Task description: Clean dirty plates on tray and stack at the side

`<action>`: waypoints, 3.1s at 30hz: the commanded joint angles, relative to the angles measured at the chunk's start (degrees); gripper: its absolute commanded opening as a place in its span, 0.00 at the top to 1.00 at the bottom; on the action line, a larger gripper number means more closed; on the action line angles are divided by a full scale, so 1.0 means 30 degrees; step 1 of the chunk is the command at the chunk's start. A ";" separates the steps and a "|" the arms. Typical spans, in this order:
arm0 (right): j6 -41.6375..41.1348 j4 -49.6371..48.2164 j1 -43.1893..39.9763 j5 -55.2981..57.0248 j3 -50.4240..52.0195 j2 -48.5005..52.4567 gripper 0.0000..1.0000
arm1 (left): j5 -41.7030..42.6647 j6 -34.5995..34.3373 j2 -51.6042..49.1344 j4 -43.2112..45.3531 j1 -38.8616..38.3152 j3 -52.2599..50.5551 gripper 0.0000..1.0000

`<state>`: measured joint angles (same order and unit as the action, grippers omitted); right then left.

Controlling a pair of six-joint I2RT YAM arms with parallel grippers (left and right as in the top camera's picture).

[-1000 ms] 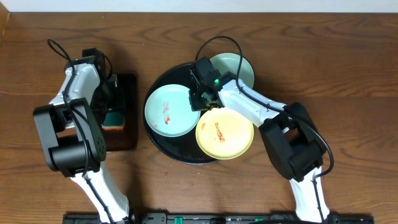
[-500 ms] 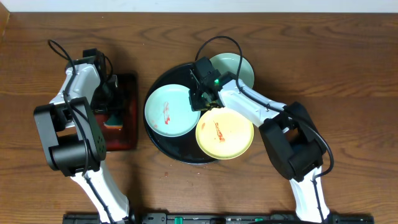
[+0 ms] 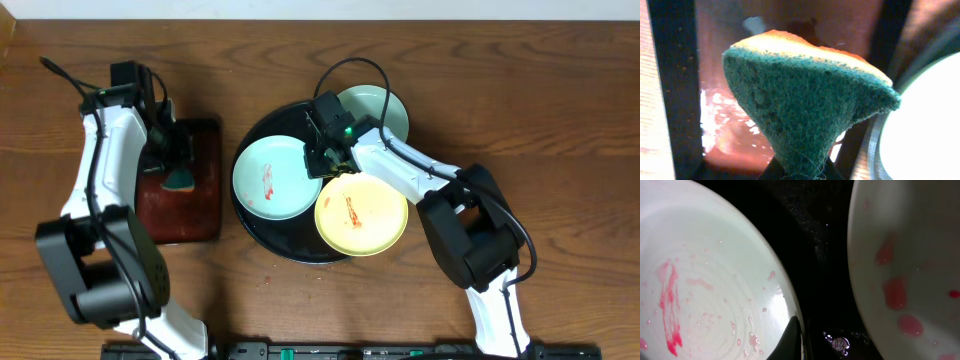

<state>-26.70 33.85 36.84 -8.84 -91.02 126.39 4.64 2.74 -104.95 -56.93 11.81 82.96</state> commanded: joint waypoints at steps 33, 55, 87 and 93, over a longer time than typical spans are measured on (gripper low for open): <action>-0.0022 0.0954 0.0240 0.1013 0.0240 0.0743 0.96 | -0.0146 -0.6448 -0.1712 1.0703 -0.8051 -0.4889 0.92; -0.0022 0.0976 0.0255 0.1005 0.0262 0.0743 0.97 | 0.4153 -0.3774 -0.1705 0.4291 -0.8058 -0.4889 0.92; -0.0015 0.1275 0.0226 0.1013 0.0597 0.0743 0.99 | -0.1209 -0.7723 -0.1719 0.6980 -0.8233 -0.4889 0.93; -0.0015 0.1246 0.0219 0.1013 0.0597 0.0743 0.99 | -0.7810 -1.0360 -0.1719 0.6557 -0.8233 -0.4889 0.93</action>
<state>-26.59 36.27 36.86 -9.15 -91.35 126.37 -0.54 -22.79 -109.19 -36.23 -14.06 68.82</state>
